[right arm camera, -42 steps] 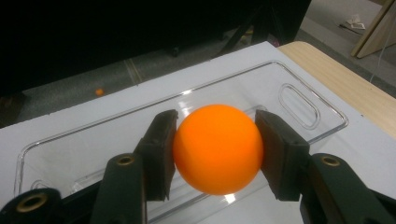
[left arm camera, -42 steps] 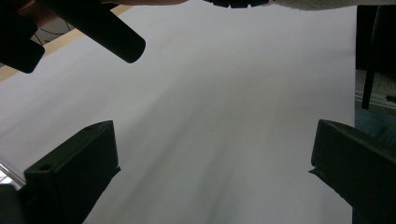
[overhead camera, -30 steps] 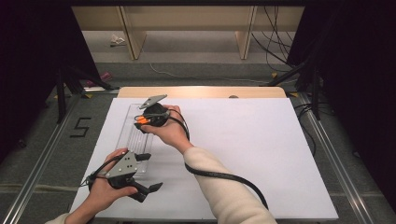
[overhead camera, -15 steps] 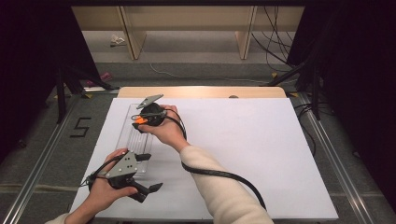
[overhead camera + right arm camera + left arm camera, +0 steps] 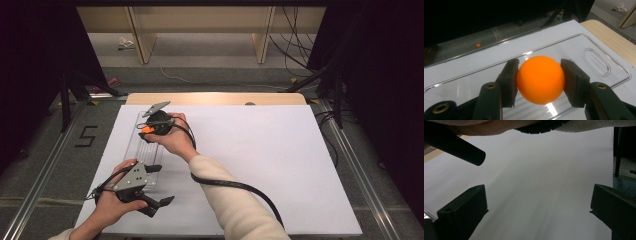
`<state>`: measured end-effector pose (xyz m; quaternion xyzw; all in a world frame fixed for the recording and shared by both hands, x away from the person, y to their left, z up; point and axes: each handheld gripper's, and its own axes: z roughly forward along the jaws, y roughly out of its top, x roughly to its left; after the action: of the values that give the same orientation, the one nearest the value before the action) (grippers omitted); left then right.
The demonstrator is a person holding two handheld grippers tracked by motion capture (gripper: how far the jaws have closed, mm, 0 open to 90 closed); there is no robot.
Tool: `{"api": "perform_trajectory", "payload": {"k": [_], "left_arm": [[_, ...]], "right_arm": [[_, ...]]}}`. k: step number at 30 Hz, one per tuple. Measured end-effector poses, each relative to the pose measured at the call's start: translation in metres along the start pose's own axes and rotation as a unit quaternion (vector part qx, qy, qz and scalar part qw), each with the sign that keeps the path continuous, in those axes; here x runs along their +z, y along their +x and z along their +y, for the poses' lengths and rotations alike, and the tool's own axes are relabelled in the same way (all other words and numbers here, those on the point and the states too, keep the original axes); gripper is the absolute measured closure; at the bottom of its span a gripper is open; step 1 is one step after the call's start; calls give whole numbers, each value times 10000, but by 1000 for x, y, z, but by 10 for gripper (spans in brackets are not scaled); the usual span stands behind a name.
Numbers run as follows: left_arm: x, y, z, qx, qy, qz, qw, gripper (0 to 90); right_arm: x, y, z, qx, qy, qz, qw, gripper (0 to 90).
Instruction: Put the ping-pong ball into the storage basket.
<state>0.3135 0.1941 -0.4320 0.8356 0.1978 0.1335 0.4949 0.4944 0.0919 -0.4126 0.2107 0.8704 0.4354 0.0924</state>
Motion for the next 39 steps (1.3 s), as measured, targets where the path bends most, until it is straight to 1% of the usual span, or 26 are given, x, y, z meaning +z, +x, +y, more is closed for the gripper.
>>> {"api": "perform_trajectory", "payload": {"k": [12, 20, 32, 39], "left_arm": [[0, 0, 0, 4, 0, -9, 10000, 3], [0, -1, 0, 18, 5, -14, 10000, 3], [0, -1, 0, 28, 10, -26, 10000, 3], [0, -1, 0, 36, 14, -33, 10000, 3]], "right_arm": [[7, 0, 1, 17, 77, 34, 10000, 511], [10, 0, 1, -14, 111, 35, 9999, 511], [19, 2, -1, -31, 201, 71, 9998, 510], [21, 2, -1, -41, 196, 64, 9998, 506]]}}
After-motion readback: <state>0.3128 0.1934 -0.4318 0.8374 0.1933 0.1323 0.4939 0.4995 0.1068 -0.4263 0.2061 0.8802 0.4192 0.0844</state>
